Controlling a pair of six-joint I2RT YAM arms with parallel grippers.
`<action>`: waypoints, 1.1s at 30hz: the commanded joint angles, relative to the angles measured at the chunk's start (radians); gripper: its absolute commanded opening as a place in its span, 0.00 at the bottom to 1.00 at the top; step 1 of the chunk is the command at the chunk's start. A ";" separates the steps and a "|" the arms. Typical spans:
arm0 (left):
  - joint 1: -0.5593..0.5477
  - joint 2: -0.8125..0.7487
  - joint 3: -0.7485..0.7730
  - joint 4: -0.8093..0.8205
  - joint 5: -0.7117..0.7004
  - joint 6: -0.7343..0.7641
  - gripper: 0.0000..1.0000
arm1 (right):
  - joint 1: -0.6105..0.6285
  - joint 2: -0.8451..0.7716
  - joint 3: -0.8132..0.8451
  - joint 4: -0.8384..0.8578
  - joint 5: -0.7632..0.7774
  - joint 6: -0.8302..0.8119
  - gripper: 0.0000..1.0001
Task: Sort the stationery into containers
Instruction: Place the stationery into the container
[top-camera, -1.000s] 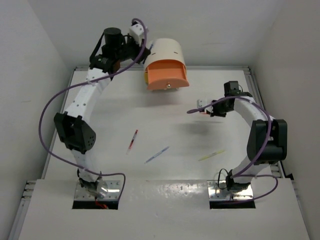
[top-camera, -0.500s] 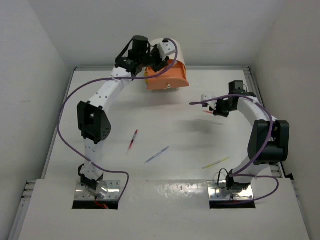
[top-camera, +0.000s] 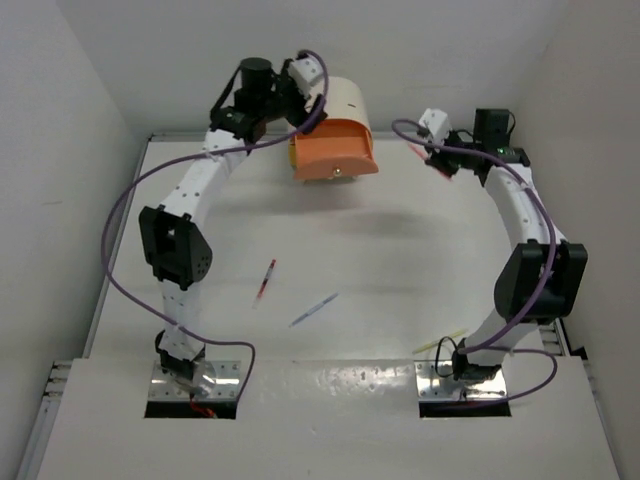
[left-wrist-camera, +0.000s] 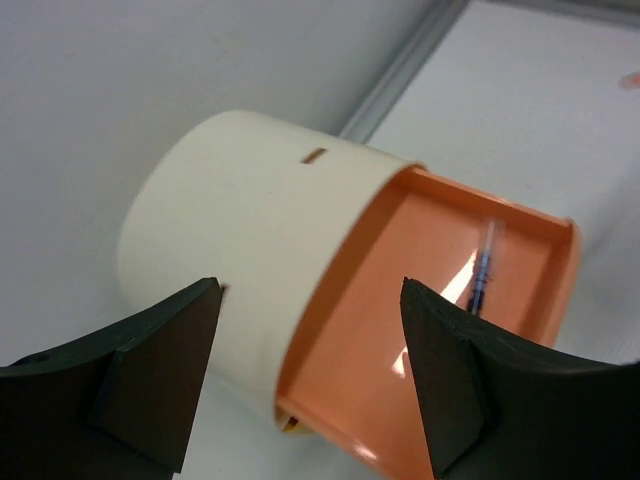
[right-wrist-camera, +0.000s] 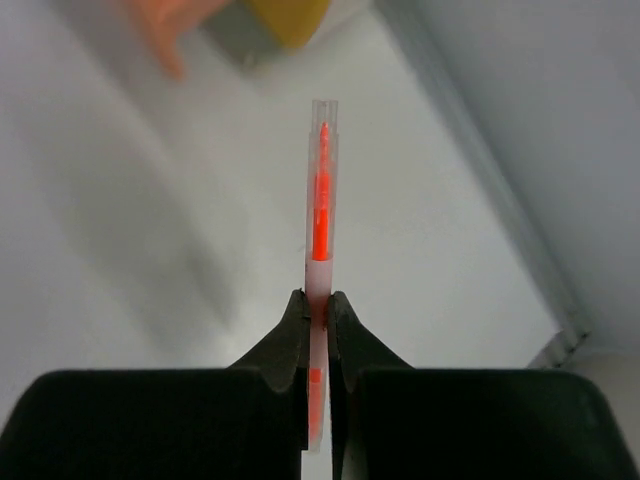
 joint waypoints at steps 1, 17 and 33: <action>0.102 -0.158 0.047 0.165 0.024 -0.257 0.79 | 0.040 0.048 0.207 0.119 -0.060 0.168 0.00; 0.229 -0.548 -0.533 0.137 0.113 -0.354 0.79 | 0.308 0.288 0.514 0.333 -0.103 0.199 0.00; 0.261 -0.580 -0.587 0.134 0.136 -0.397 0.80 | 0.368 0.374 0.542 0.350 -0.086 0.231 0.39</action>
